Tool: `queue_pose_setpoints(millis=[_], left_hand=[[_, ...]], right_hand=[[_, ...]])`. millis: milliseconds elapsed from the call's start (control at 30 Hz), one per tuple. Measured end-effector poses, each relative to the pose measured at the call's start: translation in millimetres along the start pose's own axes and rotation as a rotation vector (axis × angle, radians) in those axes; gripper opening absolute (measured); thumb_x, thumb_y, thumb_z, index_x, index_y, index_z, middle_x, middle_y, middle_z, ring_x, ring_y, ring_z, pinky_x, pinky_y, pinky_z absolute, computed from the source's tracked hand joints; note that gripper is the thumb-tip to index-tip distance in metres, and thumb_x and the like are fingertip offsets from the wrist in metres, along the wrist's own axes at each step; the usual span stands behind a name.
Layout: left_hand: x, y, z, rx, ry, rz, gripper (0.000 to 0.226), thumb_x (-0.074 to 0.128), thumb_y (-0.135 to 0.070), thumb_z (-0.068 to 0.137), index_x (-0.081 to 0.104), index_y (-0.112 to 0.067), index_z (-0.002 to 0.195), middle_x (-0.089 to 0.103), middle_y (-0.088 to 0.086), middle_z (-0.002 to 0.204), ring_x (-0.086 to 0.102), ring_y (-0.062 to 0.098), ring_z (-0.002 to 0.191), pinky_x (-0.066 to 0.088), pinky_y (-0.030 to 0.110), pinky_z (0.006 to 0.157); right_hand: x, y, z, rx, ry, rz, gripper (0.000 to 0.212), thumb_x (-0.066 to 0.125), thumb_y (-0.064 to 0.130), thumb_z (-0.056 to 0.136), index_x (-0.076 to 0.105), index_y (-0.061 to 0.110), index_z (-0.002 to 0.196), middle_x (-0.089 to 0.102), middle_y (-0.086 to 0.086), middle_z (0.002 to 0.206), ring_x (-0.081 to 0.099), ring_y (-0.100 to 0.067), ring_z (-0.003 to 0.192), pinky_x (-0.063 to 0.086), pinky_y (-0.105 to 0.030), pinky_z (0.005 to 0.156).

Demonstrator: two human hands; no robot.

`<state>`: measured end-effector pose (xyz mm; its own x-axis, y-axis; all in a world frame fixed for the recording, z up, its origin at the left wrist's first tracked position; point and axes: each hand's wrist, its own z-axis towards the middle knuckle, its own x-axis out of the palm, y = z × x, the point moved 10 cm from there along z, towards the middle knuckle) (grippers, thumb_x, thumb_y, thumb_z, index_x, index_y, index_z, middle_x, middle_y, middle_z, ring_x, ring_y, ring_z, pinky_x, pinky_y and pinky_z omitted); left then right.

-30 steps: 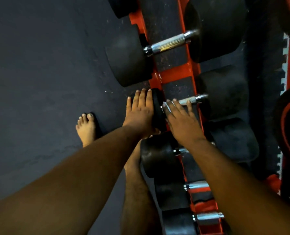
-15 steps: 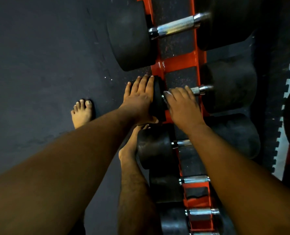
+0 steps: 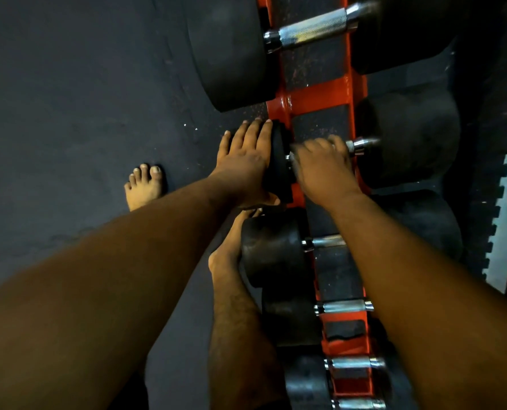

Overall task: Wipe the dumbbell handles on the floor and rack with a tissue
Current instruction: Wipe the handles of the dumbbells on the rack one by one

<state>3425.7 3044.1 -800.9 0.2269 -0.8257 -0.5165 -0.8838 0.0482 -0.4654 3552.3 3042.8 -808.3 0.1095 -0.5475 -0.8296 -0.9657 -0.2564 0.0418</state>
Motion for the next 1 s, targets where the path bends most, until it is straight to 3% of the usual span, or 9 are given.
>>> queue_pose_setpoints(millis=[67, 233, 300, 433, 567, 667, 800, 867, 1000], left_hand=[[-1.5, -0.9, -0.8, 0.002, 0.007, -0.002, 0.151, 0.091, -0.058, 0.058, -0.012, -0.013, 0.159, -0.006, 0.011, 0.169, -0.01, 0.031, 0.155, -0.004, 0.054, 0.125], [-1.3, -1.0, -0.2, -0.003, 0.015, -0.007, 0.151, 0.091, -0.057, 0.059, -0.012, -0.012, 0.159, -0.007, 0.011, 0.169, -0.01, 0.031, 0.155, -0.006, 0.053, 0.124], [-0.9, -0.6, -0.5, -0.007, 0.011, -0.003, 0.151, 0.091, -0.057, 0.058, -0.012, -0.012, 0.159, -0.006, 0.011, 0.169, -0.01, 0.031, 0.155, -0.005, 0.054, 0.125], [-0.9, -0.4, 0.3, -0.01, 0.01, -0.001, 0.151, 0.092, -0.057, 0.058, -0.012, -0.013, 0.159, -0.006, 0.01, 0.169, -0.01, 0.03, 0.155, -0.005, 0.054, 0.125], [-1.4, -1.1, -0.2, -0.008, 0.015, -0.001, 0.151, 0.092, -0.056, 0.058, -0.012, -0.013, 0.159, -0.008, 0.011, 0.169, -0.01, 0.03, 0.155, -0.005, 0.054, 0.124], [-0.3, -0.5, -0.3, -0.007, 0.01, -0.004, 0.152, 0.092, -0.057, 0.057, -0.012, -0.013, 0.159, -0.007, 0.011, 0.169, -0.01, 0.031, 0.155, -0.004, 0.055, 0.124], [0.6, -0.7, -0.1, -0.002, 0.007, 0.005, 0.151, 0.091, -0.057, 0.058, -0.012, -0.014, 0.159, -0.007, 0.01, 0.169, -0.01, 0.03, 0.155, -0.004, 0.055, 0.125], [-0.1, -1.1, 0.1, -0.006, 0.017, 0.003, 0.151, 0.092, -0.056, 0.059, -0.013, -0.014, 0.159, -0.008, 0.01, 0.169, -0.011, 0.03, 0.155, -0.005, 0.054, 0.124], [0.4, 0.7, 1.1, -0.003, 0.025, -0.013, 0.15, 0.091, -0.056, 0.06, -0.014, -0.015, 0.159, -0.009, 0.01, 0.169, -0.012, 0.03, 0.155, -0.006, 0.054, 0.124]], right_hand=[[-2.7, 0.1, 4.6, -0.001, 0.007, -0.007, 0.048, 0.027, 0.041, 0.1, 0.062, 0.017, 0.12, 0.067, -0.007, 0.113, 0.058, -0.029, 0.11, 0.032, -0.051, 0.109], [9.6, -0.7, -44.0, -0.047, -0.053, -0.081, 0.059, 0.037, 0.037, 0.102, 0.03, 0.014, 0.155, 0.038, -0.01, 0.155, 0.028, -0.028, 0.147, 0.01, -0.055, 0.123], [7.5, -3.2, -34.1, -0.032, -0.058, -0.077, 0.055, 0.04, 0.038, 0.1, 0.038, 0.014, 0.15, 0.046, -0.01, 0.147, 0.037, -0.029, 0.14, 0.015, -0.055, 0.121], [-5.1, -8.2, -1.1, 0.03, -0.033, -0.032, 0.047, 0.033, 0.046, 0.097, 0.06, 0.013, 0.116, 0.064, -0.01, 0.111, 0.056, -0.031, 0.107, 0.034, -0.05, 0.103], [-0.3, -14.8, -25.6, 0.003, -0.04, -0.065, 0.057, 0.04, 0.05, 0.099, 0.045, 0.012, 0.142, 0.052, -0.013, 0.137, 0.042, -0.032, 0.133, 0.016, -0.054, 0.121], [8.6, -25.4, -43.4, -0.006, -0.012, -0.118, 0.074, 0.04, 0.059, 0.096, 0.033, 0.01, 0.151, 0.04, -0.017, 0.149, 0.03, -0.035, 0.143, 0.007, -0.056, 0.123], [0.6, -33.5, -0.8, 0.099, 0.175, -0.108, 0.081, 0.029, 0.074, 0.086, 0.056, 0.007, 0.122, 0.06, -0.018, 0.122, 0.052, -0.037, 0.118, 0.03, -0.049, 0.111], [-0.4, -37.8, 4.2, 0.119, 0.209, -0.131, 0.087, 0.031, 0.079, 0.082, 0.057, 0.007, 0.123, 0.06, -0.018, 0.124, 0.052, -0.036, 0.119, 0.031, -0.047, 0.11], [-0.5, -37.6, -35.7, 0.175, 0.068, -0.279, 0.092, 0.056, 0.059, 0.088, 0.027, -0.003, 0.15, 0.035, -0.029, 0.152, 0.026, -0.043, 0.147, 0.011, -0.052, 0.125]])
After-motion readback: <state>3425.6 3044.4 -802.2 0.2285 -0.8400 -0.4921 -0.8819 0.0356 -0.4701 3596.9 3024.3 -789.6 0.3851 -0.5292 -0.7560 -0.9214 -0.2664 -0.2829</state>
